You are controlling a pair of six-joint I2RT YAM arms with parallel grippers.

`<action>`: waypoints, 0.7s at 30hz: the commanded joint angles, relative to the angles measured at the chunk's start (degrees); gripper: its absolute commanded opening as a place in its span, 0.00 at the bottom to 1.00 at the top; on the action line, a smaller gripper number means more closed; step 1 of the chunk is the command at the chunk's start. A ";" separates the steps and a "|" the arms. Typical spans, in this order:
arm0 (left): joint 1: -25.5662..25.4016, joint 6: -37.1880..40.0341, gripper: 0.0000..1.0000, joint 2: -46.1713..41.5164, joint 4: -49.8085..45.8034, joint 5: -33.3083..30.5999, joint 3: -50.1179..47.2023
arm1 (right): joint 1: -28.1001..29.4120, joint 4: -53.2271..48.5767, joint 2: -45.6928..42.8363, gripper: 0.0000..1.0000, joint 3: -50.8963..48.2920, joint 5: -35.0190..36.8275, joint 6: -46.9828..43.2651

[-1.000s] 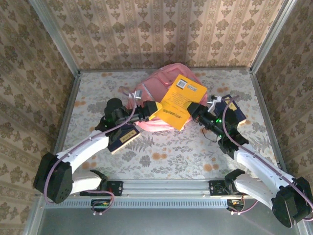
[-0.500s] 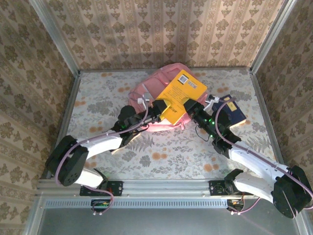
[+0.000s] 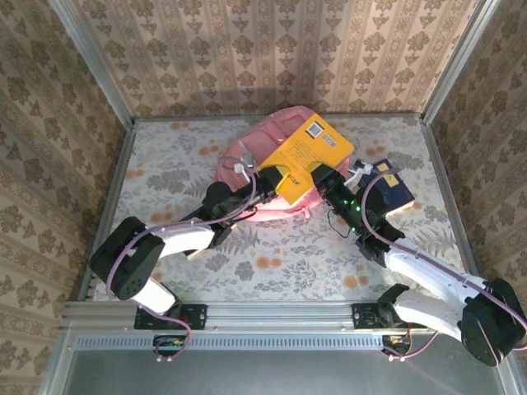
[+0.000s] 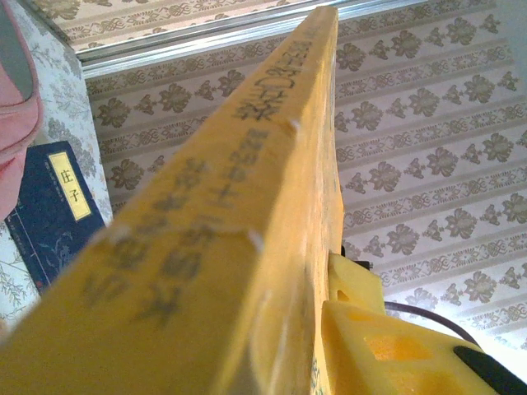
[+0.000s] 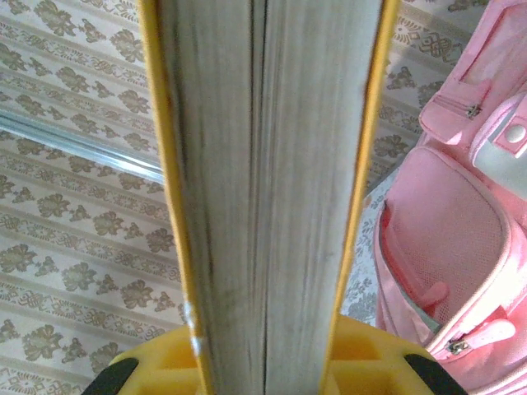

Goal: Pack the student bag

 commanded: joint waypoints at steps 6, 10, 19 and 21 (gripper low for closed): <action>-0.91 2.43 0.42 -1.35 3.46 -1.32 0.21 | 0.82 3.30 -0.93 0.00 0.62 5.65 0.35; -0.97 2.89 0.36 -1.39 3.27 -1.43 0.56 | 1.59 3.38 -0.34 0.00 0.16 6.61 0.62; -0.97 3.69 0.29 -0.42 3.58 -1.89 1.80 | 3.77 3.47 0.44 0.00 -0.66 8.75 0.93; -0.97 3.82 0.30 -0.35 3.46 -2.12 1.79 | 4.05 3.39 0.54 0.00 -0.90 8.93 1.09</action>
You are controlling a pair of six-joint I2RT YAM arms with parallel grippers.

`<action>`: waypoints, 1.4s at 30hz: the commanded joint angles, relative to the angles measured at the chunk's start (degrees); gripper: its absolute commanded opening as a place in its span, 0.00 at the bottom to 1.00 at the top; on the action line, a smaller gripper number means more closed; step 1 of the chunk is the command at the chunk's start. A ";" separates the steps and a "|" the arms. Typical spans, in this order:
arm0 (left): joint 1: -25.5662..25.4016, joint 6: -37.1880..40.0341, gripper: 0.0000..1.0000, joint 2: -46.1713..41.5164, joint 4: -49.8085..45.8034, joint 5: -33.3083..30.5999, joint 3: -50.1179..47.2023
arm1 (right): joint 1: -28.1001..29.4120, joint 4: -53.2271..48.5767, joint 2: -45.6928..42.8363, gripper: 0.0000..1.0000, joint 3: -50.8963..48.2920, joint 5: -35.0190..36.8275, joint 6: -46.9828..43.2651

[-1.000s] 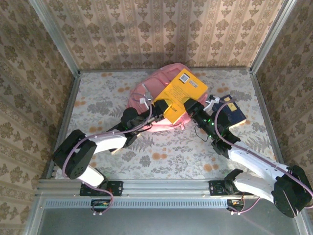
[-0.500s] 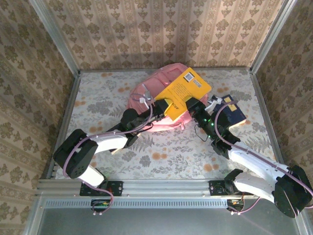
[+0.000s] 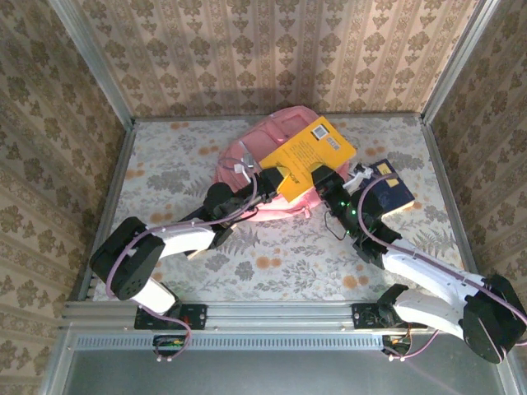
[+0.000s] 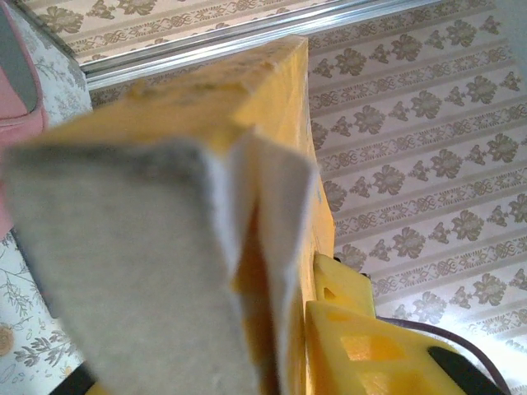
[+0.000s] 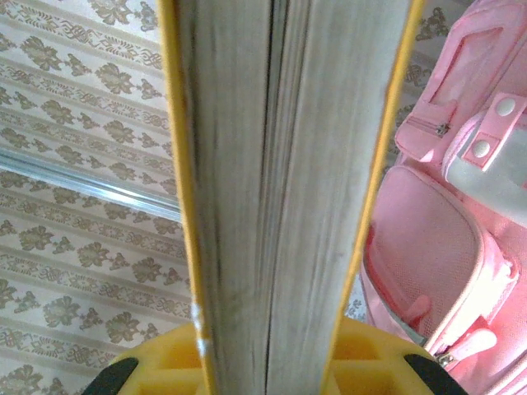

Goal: Pack the student bag

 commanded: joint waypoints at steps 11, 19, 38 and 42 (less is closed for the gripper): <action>2.49 3.15 0.00 -2.94 1.75 -0.97 -1.04 | 1.45 0.52 -0.66 0.14 -1.21 1.50 -0.54; 9.97 9.31 0.00 -21.47 -19.74 0.40 -5.24 | 1.45 -13.72 -3.05 0.54 1.22 1.38 -7.66; 28.79 40.68 0.00 -53.93 -102.88 -8.06 14.92 | -5.74 -61.88 37.63 0.47 55.37 -39.12 -48.08; 27.87 42.16 0.00 -55.84 -110.36 -17.50 17.52 | -6.55 -69.07 47.11 0.42 65.53 -39.13 -49.52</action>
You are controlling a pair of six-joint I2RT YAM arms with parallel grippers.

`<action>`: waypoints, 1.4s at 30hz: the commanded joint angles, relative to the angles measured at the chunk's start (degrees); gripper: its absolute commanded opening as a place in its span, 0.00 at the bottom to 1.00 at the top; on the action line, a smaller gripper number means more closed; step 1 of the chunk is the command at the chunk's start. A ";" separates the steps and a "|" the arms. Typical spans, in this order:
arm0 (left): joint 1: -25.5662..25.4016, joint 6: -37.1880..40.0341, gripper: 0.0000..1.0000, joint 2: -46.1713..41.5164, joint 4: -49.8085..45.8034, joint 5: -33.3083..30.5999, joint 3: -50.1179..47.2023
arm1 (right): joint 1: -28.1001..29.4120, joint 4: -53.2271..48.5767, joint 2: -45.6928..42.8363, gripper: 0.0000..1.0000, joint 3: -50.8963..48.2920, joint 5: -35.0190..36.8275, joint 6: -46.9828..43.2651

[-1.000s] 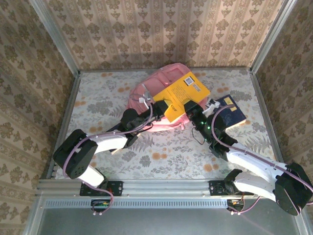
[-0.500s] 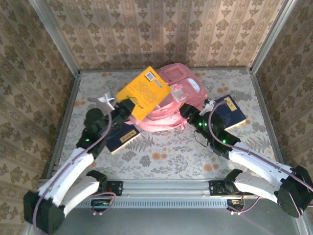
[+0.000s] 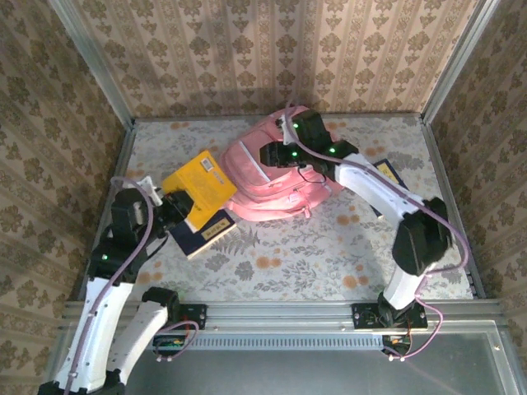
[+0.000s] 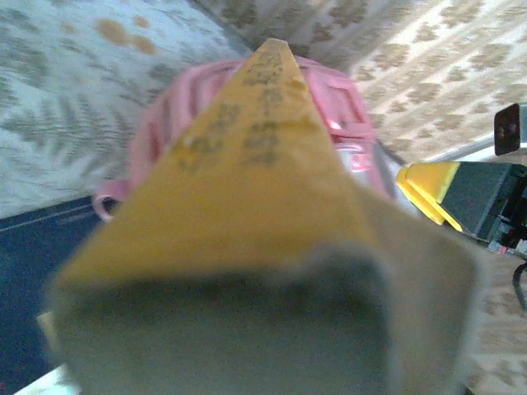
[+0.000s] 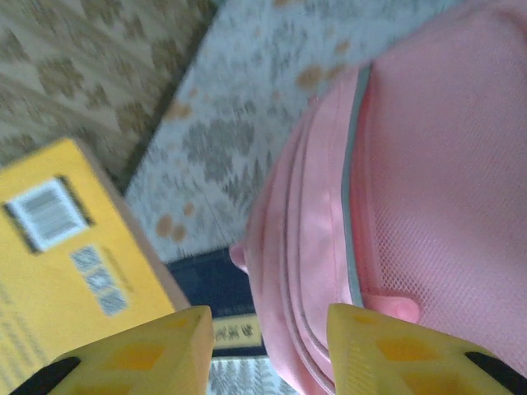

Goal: Pack the student bag

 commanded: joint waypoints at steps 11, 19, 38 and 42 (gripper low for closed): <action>-3.28 7.36 0.00 -4.46 -5.88 -13.45 4.75 | -0.33 -20.25 20.10 0.41 22.31 -3.44 -6.11; -3.68 8.14 0.00 -4.85 -4.48 -12.70 3.83 | 1.14 -22.21 25.53 0.36 28.89 -6.24 -6.52; -2.21 7.66 0.00 -2.38 -0.21 -6.84 1.01 | -2.53 -20.70 15.77 0.00 30.35 -11.94 -3.70; 0.13 4.38 0.00 0.97 4.22 0.31 -0.92 | -5.67 -16.91 10.56 0.00 27.16 -19.48 -0.50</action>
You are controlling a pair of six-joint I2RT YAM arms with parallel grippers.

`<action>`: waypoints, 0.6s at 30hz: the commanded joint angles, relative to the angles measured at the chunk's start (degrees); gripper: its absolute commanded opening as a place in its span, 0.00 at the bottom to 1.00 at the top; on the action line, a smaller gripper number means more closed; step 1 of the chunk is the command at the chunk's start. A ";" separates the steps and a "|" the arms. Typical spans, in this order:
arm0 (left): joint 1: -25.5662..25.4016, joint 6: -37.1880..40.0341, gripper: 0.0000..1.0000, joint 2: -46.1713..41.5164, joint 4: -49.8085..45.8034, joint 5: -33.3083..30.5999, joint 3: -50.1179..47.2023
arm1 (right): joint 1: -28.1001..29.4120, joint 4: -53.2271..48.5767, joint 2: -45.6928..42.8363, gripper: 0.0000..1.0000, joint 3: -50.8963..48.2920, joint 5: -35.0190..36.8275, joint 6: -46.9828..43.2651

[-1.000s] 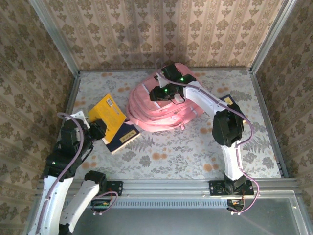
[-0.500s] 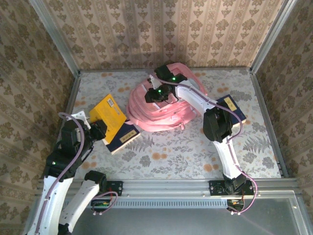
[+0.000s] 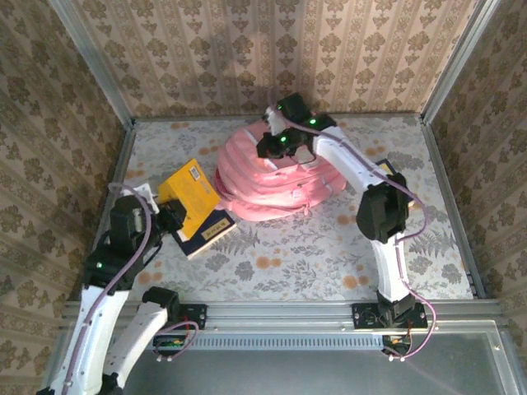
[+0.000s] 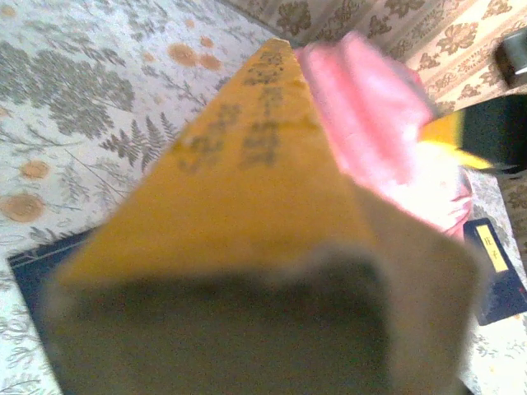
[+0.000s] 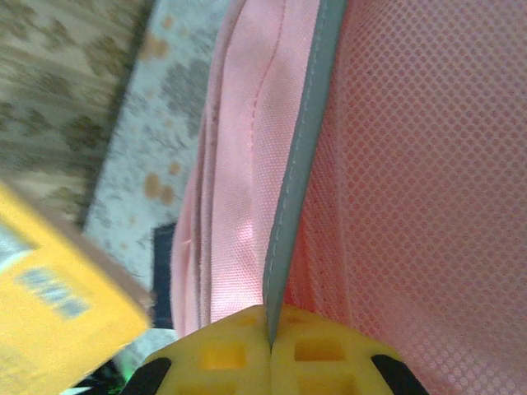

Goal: Pack the student bag

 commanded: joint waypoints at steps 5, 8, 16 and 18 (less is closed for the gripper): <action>2.61 -3.82 0.00 3.32 12.91 9.35 -1.22 | -6.09 10.98 -12.88 0.00 -5.92 -16.76 8.13; 3.53 -6.62 0.00 5.05 18.87 12.82 -3.11 | -8.81 18.62 -15.05 0.00 -9.76 -21.37 13.43; 8.15 -24.09 0.00 16.82 53.31 27.50 -14.07 | -11.17 26.18 -16.63 0.00 -12.38 -28.93 17.98; 8.14 -28.54 0.00 21.77 61.80 30.29 -15.11 | -11.70 26.33 -16.76 0.00 -12.39 -29.76 18.19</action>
